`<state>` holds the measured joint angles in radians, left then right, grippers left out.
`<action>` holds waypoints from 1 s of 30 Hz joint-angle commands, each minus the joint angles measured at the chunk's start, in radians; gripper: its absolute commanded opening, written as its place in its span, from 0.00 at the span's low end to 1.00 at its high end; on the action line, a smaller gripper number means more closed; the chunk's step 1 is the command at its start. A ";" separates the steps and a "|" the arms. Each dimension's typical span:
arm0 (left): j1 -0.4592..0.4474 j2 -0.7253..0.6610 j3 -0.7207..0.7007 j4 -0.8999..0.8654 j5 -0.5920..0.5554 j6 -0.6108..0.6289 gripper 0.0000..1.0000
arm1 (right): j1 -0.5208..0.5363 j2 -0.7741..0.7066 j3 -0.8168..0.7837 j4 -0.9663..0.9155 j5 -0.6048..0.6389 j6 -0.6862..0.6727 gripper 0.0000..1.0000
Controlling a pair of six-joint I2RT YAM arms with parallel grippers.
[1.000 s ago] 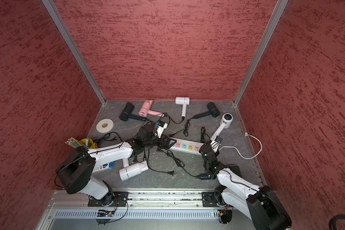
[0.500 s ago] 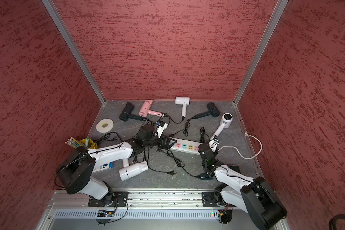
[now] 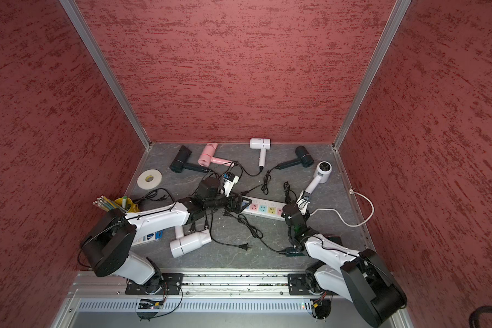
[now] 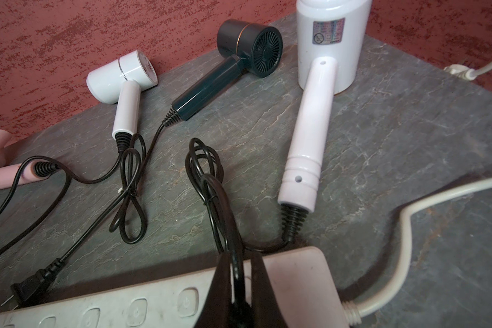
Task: Charge the blow dryers
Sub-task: Insert the plug into the socket.
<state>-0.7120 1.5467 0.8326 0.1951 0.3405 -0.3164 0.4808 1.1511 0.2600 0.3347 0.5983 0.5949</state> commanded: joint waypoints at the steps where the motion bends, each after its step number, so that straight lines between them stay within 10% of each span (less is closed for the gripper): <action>1: -0.001 -0.010 0.024 -0.002 0.017 0.020 1.00 | 0.005 0.026 0.023 -0.008 -0.015 -0.013 0.00; 30: -0.001 -0.020 0.023 -0.006 0.021 0.025 0.99 | 0.005 0.051 0.020 0.055 0.055 -0.008 0.00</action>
<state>-0.7120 1.5459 0.8326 0.1947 0.3431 -0.3061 0.4808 1.1946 0.2714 0.3698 0.6373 0.6006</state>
